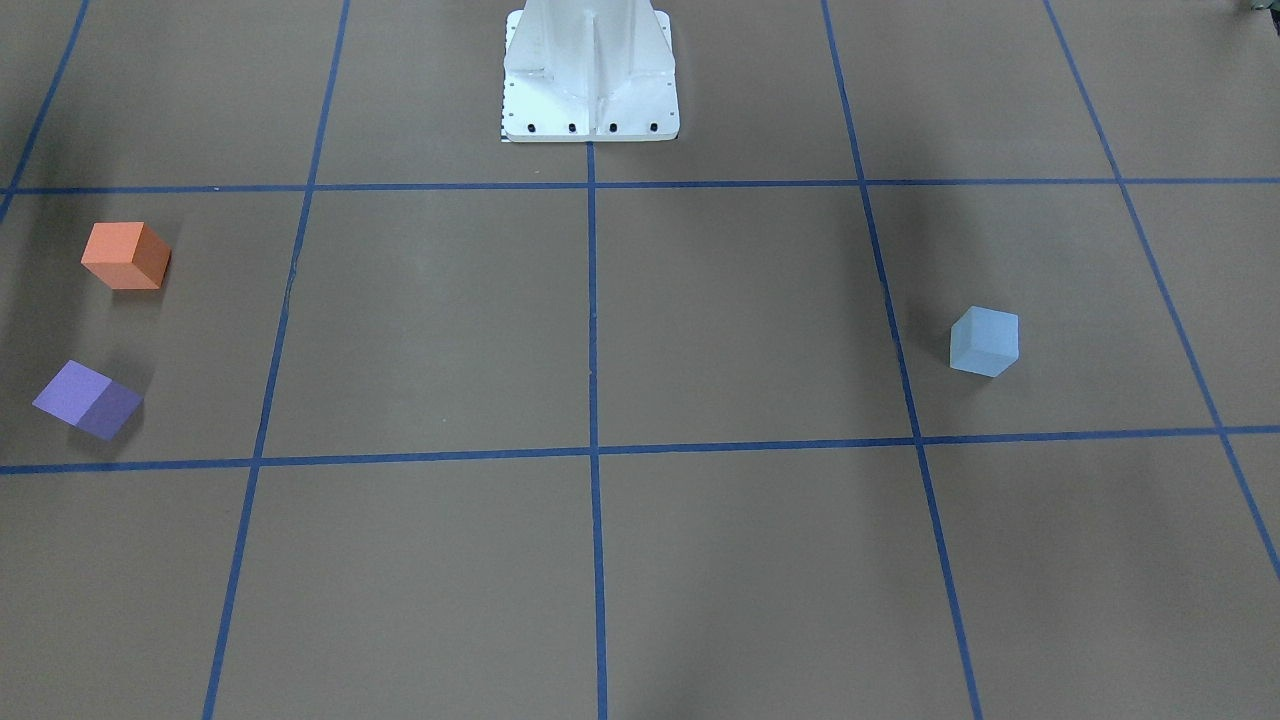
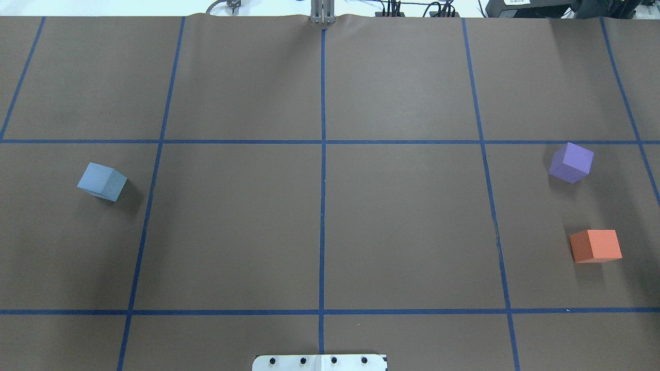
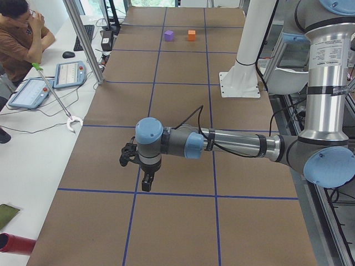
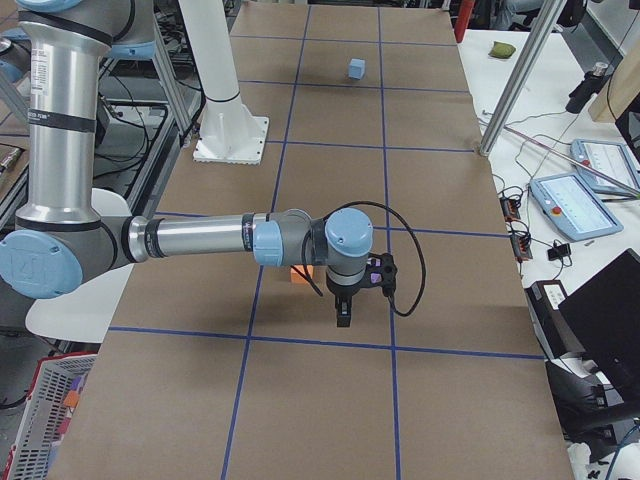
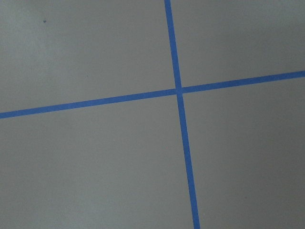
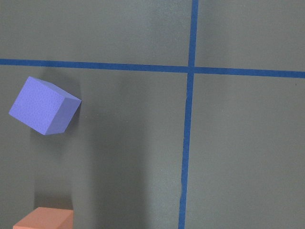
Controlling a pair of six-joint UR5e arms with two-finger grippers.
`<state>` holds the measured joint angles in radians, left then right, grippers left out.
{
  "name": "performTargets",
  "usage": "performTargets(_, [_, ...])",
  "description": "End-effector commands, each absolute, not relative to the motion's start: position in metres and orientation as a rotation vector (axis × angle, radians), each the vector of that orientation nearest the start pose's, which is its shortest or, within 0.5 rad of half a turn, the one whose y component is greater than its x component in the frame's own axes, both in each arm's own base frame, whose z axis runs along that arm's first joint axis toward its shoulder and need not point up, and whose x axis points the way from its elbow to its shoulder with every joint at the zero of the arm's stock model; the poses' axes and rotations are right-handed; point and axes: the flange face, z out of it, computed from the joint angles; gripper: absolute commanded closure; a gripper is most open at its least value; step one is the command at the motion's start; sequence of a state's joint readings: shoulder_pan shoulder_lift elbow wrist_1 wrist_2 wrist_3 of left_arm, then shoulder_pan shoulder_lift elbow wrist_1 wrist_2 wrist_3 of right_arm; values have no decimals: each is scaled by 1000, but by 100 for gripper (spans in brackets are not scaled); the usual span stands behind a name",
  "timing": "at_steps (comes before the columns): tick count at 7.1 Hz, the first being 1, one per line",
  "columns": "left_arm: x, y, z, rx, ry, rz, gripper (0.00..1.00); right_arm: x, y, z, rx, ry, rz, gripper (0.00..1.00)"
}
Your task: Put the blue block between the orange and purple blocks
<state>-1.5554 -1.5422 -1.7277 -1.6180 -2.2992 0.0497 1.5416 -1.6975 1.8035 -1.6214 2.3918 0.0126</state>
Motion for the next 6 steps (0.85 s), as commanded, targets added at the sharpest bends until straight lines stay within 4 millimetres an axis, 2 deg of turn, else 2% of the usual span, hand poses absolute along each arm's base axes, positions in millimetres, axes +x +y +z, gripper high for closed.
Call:
performTargets(1, [-46, -492, 535, 308, 743, 184, 0, 48, -440, 601, 42, -823, -40, 0])
performTargets(2, [-34, -494, 507, 318, 768, 135, 0, 48, -440, 601, 40, -820, -37, 0])
performTargets(3, [9, -501, 487, 296, 797, 162, 0, 48, -440, 601, 41, -822, -39, 0])
performTargets(4, [77, -503, 467, 215, 846, 118, 0, 48, -440, 600, 43, -820, -41, 0])
performTargets(5, [156, -492, 450, 169, 900, 73, 0, 48, -440, 601, 42, -820, -40, 0])
performTargets(6, [193, -488, 455, 224, 876, 63, 0, 48, -440, 602, 40, -820, -40, 0])
